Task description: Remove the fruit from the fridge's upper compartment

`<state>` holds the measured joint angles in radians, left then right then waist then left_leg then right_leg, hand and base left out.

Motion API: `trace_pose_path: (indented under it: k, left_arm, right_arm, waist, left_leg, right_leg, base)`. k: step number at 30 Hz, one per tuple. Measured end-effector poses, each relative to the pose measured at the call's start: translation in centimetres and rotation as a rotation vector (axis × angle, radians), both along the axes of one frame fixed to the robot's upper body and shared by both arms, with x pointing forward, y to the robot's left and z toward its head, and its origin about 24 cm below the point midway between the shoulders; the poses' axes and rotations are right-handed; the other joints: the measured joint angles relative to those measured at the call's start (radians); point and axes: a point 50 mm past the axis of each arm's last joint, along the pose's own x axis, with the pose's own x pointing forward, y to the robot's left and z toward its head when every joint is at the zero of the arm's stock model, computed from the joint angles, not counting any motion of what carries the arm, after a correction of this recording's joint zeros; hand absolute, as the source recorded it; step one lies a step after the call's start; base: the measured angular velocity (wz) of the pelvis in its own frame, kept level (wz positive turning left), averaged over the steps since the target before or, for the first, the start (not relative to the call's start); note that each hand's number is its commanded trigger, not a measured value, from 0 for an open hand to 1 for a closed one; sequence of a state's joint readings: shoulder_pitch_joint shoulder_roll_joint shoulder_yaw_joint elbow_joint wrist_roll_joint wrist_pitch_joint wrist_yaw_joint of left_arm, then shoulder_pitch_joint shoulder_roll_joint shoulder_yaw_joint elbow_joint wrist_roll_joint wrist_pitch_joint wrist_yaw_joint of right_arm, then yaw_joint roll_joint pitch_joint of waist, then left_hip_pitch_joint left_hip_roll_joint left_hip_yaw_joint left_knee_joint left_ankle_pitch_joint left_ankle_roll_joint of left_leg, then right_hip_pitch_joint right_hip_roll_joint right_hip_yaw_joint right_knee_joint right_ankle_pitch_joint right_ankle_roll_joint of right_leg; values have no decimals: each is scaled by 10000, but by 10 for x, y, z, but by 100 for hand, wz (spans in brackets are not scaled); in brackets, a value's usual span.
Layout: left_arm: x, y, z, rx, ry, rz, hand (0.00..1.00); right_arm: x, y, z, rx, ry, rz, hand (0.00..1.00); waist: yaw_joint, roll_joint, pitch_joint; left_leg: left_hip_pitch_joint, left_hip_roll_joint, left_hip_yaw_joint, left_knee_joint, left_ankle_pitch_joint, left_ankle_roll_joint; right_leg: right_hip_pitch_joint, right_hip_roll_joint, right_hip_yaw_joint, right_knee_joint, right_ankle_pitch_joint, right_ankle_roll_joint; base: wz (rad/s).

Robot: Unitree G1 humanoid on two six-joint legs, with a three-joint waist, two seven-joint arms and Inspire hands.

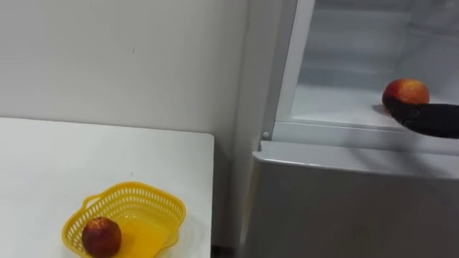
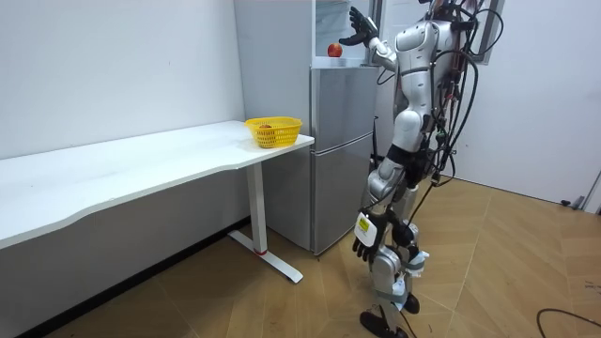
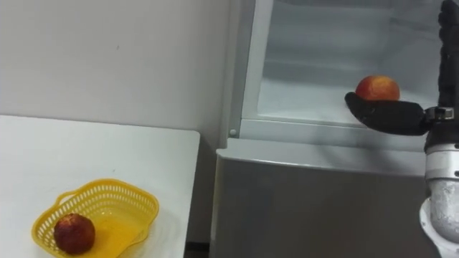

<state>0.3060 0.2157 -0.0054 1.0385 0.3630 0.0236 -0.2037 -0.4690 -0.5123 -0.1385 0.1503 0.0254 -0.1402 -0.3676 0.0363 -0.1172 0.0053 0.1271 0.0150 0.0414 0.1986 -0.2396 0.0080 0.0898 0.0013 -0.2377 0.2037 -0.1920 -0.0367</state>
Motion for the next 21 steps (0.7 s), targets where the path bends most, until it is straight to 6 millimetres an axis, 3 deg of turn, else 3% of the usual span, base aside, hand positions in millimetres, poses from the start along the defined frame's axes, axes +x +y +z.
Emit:
trace_pose_path:
  k: [3,6,12,17,21]
  left_arm:
    - [0,1,0,68,-19,-3,0]
    - [0,2,1,148,-66,71,0]
    - [-1,3,0,231,9,214,0]
    - [0,3,0,309,16,235,0]
    - [0,3,1,334,17,240,0]
  right_arm:
    - [0,-1,1,-66,13,-34,0]
    - [2,-4,-2,113,163,-86,0]
    - [7,-10,-8,348,629,-236,0]
    - [10,-15,-16,597,1066,-300,0]
    - [14,-19,-23,719,1607,-362,0]
  waist:
    - [10,-11,6]
    - [2,-123,63]
    - [6,-269,-7]
    - [8,-245,-7]
    - [-4,-89,-3]
  left_leg:
    - [2,-6,-32,0,0,0]
    - [21,-10,-89,5,3,-2]
    - [6,-28,-126,42,3,-2]
    - [-2,-28,-175,66,3,-2]
    - [-15,-34,-175,64,2,-2]
  right_leg:
    - [29,-12,-54,0,0,0]
    - [117,-18,-91,-3,-1,0]
    - [140,-30,-98,-14,-4,1]
    - [158,-33,-130,-5,-4,1]
    - [140,-36,-121,16,-4,1]
  base:
    - [5]
    - [3]
    - [1]
    - [1]
    - [0]
